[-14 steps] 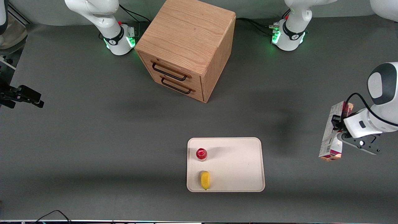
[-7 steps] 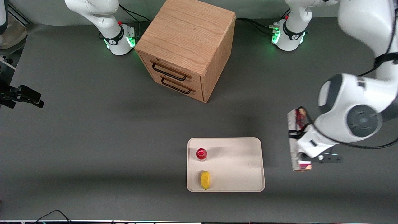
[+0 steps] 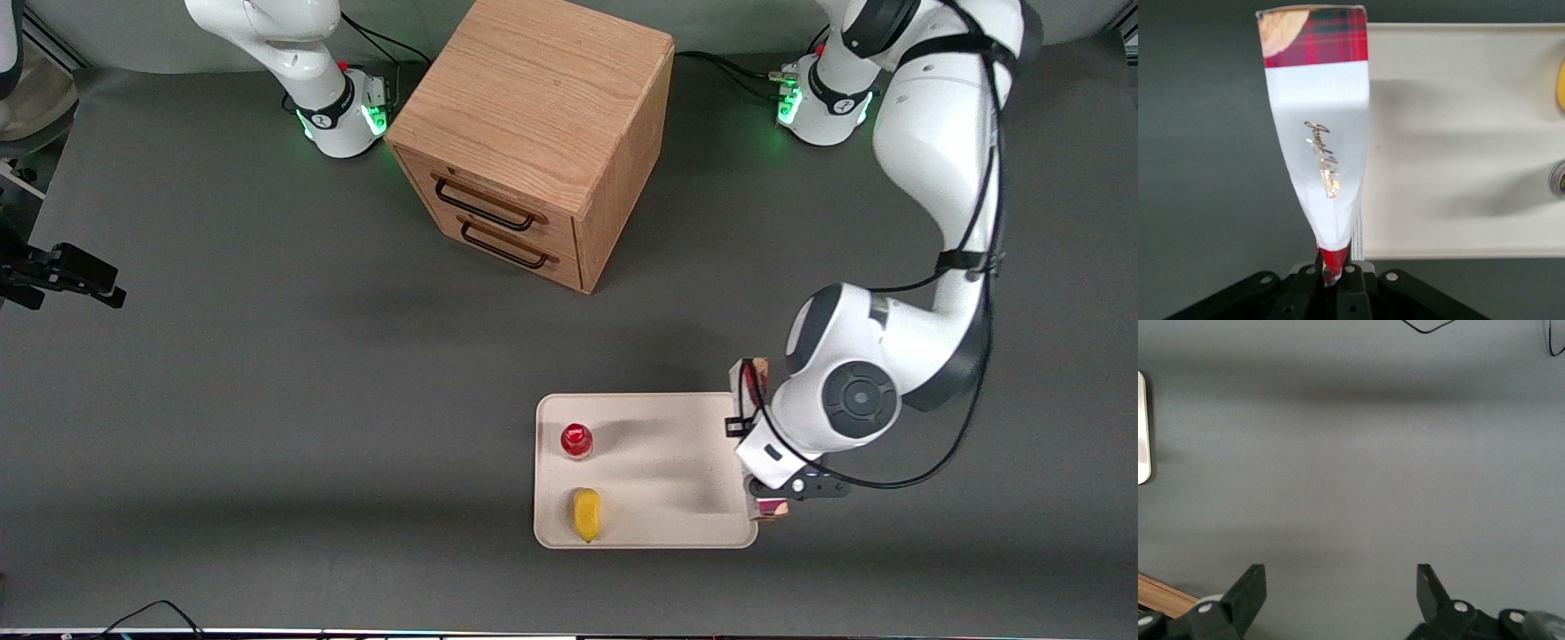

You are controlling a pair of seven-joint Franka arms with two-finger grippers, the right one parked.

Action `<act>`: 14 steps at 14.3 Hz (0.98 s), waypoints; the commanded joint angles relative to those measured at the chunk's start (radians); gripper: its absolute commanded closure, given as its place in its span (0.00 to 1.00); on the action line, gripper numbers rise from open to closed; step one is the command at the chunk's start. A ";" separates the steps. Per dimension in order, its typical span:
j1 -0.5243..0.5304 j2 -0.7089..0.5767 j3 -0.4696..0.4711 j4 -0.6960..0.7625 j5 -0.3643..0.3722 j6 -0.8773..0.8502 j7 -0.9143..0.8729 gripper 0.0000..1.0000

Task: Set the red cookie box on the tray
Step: 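Carry the held cookie box over the white tray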

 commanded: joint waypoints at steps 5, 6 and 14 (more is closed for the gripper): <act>-0.026 0.111 -0.003 0.046 0.036 0.092 -0.032 1.00; -0.026 0.120 -0.001 0.046 0.036 0.101 -0.032 1.00; -0.018 0.122 0.000 0.028 0.085 0.134 -0.030 0.00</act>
